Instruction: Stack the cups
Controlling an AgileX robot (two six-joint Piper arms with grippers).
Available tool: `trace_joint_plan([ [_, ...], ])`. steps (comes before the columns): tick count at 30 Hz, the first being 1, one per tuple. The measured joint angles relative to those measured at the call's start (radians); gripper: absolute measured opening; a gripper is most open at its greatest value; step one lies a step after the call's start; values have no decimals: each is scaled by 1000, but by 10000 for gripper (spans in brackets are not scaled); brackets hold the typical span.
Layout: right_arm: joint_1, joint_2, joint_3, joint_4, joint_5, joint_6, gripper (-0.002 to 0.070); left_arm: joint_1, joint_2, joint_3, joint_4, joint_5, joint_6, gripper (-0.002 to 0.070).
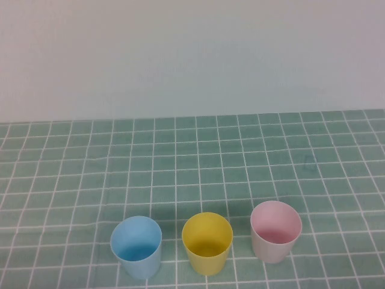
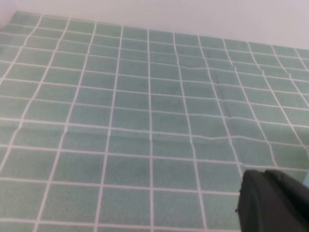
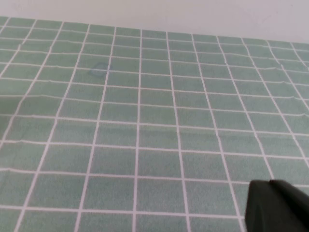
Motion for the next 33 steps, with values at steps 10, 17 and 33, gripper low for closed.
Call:
trace_joint_plan([
  [10, 0, 0, 0, 0, 0, 0, -1, 0, 0, 0, 0, 0, 0, -1],
  [17, 0, 0, 0, -2, 0, 0, -1, 0, 0, 0, 4, -32, 0, -1],
  [33, 0, 0, 10, -7, -512, 0, -1, 0, 2, 0, 5, -500, 2, -1],
])
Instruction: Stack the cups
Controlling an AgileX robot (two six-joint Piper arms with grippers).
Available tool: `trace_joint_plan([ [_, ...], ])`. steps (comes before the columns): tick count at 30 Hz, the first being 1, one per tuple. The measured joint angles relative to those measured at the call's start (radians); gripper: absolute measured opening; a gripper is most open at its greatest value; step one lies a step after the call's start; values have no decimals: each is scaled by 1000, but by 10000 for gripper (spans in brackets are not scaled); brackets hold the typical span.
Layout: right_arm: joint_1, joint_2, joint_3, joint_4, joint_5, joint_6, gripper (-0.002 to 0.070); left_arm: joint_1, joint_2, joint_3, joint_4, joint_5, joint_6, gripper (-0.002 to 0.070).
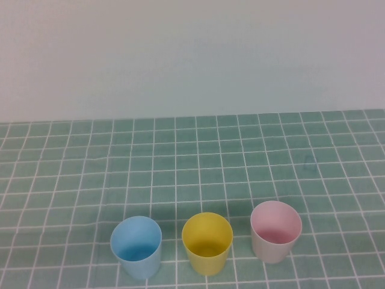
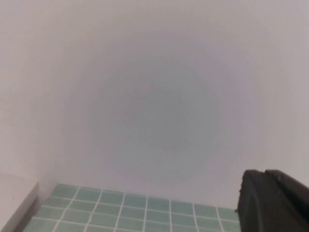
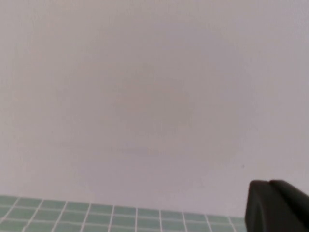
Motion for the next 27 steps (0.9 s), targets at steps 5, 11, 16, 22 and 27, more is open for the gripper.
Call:
trace_joint_plan([
  [5, 0, 0, 0, 0, -41, 0, -1, 0, 0, 0, -9, -9, -2, -1],
  [11, 0, 0, 0, 0, -69, 0, -1, -2, 0, 0, -32, -104, -43, -1],
  [16, 0, 0, 0, 0, -70, 0, -1, -2, 0, 0, -41, -172, -212, -1],
  [22, 0, 0, 0, 0, -76, 0, -1, -2, 0, -19, -90, -146, -263, -1],
  [27, 0, 0, -24, 0, -66, 0, -1, -2, 7, -178, -57, 81, -254, -1],
])
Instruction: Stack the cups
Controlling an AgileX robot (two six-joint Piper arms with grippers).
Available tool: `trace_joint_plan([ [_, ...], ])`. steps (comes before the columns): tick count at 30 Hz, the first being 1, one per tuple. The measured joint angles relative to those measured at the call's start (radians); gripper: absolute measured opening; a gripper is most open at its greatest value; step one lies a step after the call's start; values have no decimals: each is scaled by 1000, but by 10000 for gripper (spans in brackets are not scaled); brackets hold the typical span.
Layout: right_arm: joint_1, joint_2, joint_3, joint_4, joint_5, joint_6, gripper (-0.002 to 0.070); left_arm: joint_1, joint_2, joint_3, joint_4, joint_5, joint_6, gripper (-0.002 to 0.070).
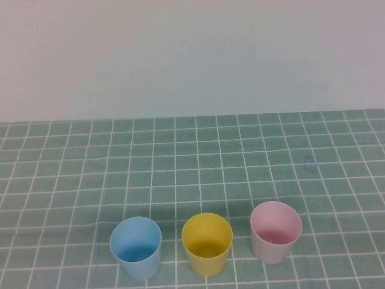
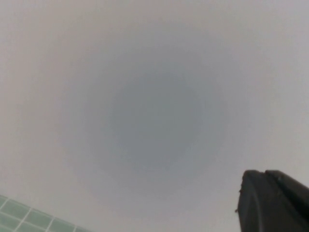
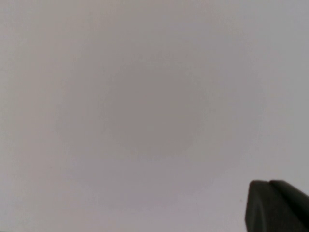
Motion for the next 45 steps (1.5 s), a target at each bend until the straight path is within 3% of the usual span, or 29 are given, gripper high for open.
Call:
trace_joint_plan([
  [5, 0, 7, -129, 0, 86, 0, -1, 0, 93, -187, 112, 265, 62, -1],
  [11, 0, 133, -285, -55, 326, 0, -1, 0, 294, -341, 113, 628, 79, -1],
  [19, 0, 328, -349, 33, 574, 0, -1, 0, 509, -289, 106, 568, 30, -1],
  [24, 0, 399, -349, 100, 752, -37, -1, -32, 727, -402, -75, 642, 267, 0],
  [29, 0, 410, -349, 159, 769, -60, -1, -99, 982, -599, -174, 734, 363, 0],
  [37, 0, 417, -349, 185, 770, -77, -1, -242, 1364, -880, -144, 889, 310, 0],
  [45, 0, 417, -323, 186, 757, -81, -1, -370, 1479, -911, 81, 910, 130, 0],
])
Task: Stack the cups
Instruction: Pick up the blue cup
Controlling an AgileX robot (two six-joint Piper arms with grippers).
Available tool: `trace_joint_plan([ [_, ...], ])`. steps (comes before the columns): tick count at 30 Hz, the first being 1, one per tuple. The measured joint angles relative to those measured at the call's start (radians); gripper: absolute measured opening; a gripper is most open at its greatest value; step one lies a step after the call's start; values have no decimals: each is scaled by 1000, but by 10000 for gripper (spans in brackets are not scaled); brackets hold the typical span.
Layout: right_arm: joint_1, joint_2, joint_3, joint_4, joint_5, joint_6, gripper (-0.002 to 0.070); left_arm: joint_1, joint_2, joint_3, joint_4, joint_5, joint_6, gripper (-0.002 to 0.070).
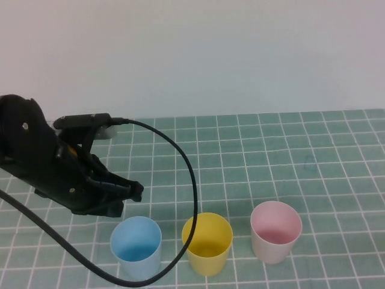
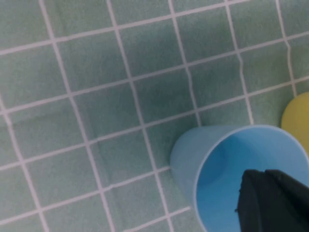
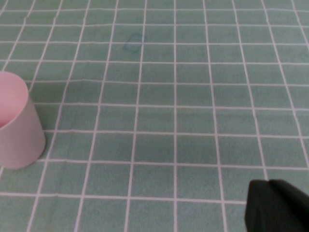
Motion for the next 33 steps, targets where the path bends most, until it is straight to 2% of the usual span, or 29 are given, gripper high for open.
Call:
trace_joint_plan([
  [6, 0, 0, 0, 0, -10, -12, -1, -7, -7, -1, 32, 37, -36, 17],
  [10, 0, 0, 0, 0, -18, -21, -1, -7, -7, -1, 45, 39, -55, 122],
  [14, 0, 0, 0, 0, -27, -35, -1, -7, -7, -1, 53, 52, -55, 258],
  [16, 0, 0, 0, 0, -29, -39, -1, -7, -7, -1, 61, 54, -55, 297],
  [33, 0, 0, 2, 0, -42, -47, -1, -7, 139, -1, 77, 22, -55, 300],
])
